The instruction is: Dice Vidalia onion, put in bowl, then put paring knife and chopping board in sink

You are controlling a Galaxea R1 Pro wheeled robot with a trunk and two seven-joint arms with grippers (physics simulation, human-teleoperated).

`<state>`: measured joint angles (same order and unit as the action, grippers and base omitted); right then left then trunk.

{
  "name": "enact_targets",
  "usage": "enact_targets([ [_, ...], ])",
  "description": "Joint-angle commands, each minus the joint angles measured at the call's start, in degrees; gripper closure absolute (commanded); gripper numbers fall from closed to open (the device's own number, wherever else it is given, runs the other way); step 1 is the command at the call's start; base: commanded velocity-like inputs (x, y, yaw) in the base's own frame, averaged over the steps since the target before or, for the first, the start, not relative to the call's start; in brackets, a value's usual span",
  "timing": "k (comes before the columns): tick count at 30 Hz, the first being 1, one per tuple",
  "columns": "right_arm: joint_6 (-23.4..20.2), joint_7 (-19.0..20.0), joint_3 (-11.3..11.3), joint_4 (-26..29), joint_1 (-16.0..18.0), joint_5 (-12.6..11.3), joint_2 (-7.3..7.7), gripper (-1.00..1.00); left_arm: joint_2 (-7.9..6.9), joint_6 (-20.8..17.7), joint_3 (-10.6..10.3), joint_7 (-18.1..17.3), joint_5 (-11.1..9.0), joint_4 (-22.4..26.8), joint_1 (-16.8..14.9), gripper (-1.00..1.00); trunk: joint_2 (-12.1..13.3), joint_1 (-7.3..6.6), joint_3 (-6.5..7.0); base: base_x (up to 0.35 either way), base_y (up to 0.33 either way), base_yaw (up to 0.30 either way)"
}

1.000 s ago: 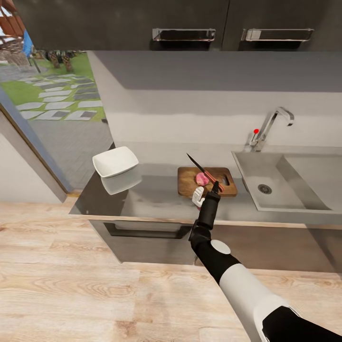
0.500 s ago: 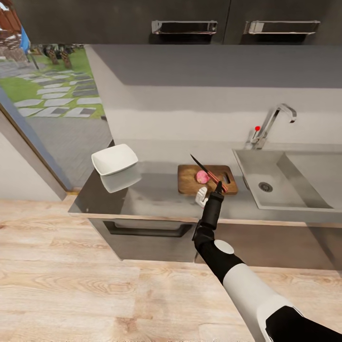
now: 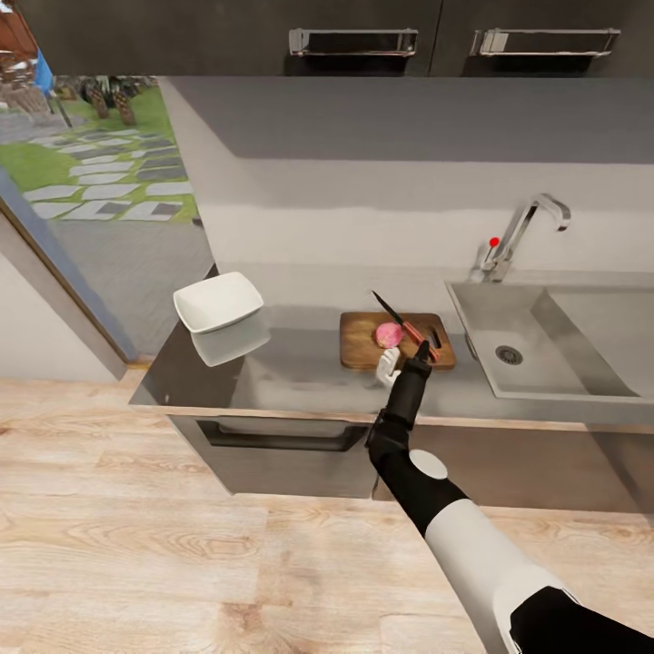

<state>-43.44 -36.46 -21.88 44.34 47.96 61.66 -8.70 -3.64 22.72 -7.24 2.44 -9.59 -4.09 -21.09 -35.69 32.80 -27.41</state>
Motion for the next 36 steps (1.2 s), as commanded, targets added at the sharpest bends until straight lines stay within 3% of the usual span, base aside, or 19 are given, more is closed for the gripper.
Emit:
enact_targets([
  [1,-1.03,1.95,-0.11,0.53,0.22,0.50,0.01,1.00,0.03,0.35,-0.50,0.06,-0.43,-0.22,-0.09,-1.00,-0.06,0.02,-0.06,0.000,0.000,0.000],
  [2,-2.16,5.55,-0.10,1.15,0.64,2.88,-0.05,1.00,0.03,0.33,-0.50,0.05,-0.43,-0.22,-0.09,-1.00,-0.06,0.02,-0.06,0.000,0.000,0.000],
  [4,-2.52,7.49,-0.13,1.33,0.80,5.12,-0.07,1.00,0.03,0.33,-0.50,0.06,-0.43,-0.22,-0.09,-1.00,-0.06,0.02,-0.07,0.000,0.000,0.000],
  [8,-2.69,11.04,-0.17,1.25,0.89,6.94,-0.08,1.00,0.03,0.33,-0.50,0.07,-0.43,-0.21,-0.09,-1.00,-0.06,0.02,-0.07,0.000,0.000,0.000],
  [9,-2.76,16.83,-0.26,0.80,0.91,8.47,-0.10,1.00,0.25,0.36,-0.50,0.07,-0.43,-0.21,-0.09,-1.00,-0.06,0.02,-0.07,0.000,0.000,0.000],
  [11,-2.70,20.21,-0.33,0.83,0.91,8.56,-0.09,1.00,0.24,0.38,-0.50,0.11,-0.43,-0.21,-0.09,-1.00,-0.06,0.02,-0.07,0.000,0.000,0.000],
  [26,-2.62,20.65,-0.35,1.15,0.91,8.89,0.17,1.00,0.21,0.40,-0.50,0.08,-0.43,-0.21,-0.09,-1.00,-0.06,0.02,-0.07,0.000,0.000,0.000],
  [30,-2.61,20.65,-0.33,2.10,0.91,10.37,0.18,1.00,0.21,0.40,-0.50,0.11,-0.43,-0.21,-0.09,-1.00,-0.06,0.02,-0.07,0.000,0.000,0.000],
  [32,-2.74,20.75,-0.30,6.10,0.91,12.86,0.49,1.00,0.23,0.40,-0.50,0.10,-0.43,-0.21,-0.09,-1.00,-0.06,0.02,-0.07,0.000,0.000,0.000],
  [36,-2.78,21.47,-0.27,7.40,0.91,14.09,0.58,1.00,0.22,0.40,-0.50,0.09,-0.43,-0.21,-0.09,-1.00,-0.06,0.02,-0.07,0.000,0.000,0.000],
])
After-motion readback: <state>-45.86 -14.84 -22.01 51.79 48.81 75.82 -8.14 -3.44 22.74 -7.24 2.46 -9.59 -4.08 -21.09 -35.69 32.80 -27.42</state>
